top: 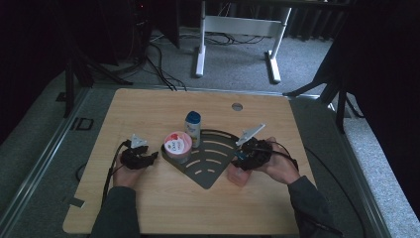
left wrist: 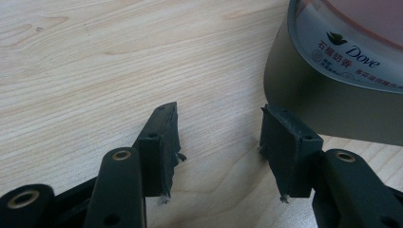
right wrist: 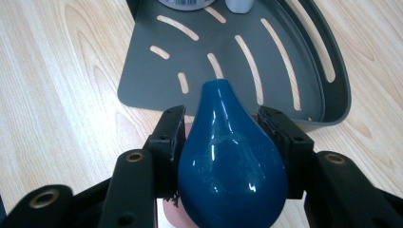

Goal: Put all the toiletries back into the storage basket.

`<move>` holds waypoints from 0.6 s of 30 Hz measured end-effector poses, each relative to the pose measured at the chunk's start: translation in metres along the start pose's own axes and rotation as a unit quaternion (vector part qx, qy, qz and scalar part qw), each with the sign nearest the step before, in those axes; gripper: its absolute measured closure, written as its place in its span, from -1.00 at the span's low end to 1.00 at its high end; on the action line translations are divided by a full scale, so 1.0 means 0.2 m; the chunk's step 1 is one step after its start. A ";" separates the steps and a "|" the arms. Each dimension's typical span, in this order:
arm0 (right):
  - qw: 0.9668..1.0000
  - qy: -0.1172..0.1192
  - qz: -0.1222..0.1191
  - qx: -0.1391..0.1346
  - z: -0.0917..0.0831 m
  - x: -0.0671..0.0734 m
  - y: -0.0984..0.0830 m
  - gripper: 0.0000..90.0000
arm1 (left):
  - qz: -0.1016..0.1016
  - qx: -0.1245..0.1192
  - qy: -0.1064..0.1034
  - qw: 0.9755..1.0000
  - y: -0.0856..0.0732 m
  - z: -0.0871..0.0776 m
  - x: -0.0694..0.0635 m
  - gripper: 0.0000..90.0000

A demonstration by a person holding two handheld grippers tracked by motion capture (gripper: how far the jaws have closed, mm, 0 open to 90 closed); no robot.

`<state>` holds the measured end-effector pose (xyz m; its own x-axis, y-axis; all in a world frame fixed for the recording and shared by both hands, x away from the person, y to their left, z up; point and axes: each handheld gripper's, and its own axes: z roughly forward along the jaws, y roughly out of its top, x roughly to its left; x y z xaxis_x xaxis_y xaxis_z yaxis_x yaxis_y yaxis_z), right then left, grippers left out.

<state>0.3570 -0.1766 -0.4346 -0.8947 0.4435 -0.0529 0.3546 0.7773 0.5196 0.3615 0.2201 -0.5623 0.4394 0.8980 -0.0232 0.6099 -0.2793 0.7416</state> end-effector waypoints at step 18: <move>1.000 0.022 -0.013 -0.003 0.02 0.08 0.04 0.19 | 0.000 0.000 0.000 1.000 0.00 0.00 0.00 0.06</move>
<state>0.3475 -0.1615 -0.4338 -0.9143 0.4040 -0.0294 0.3302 0.7852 0.5238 0.3615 0.2200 -0.5623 0.4394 0.8980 -0.0222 0.6094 -0.2798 0.7419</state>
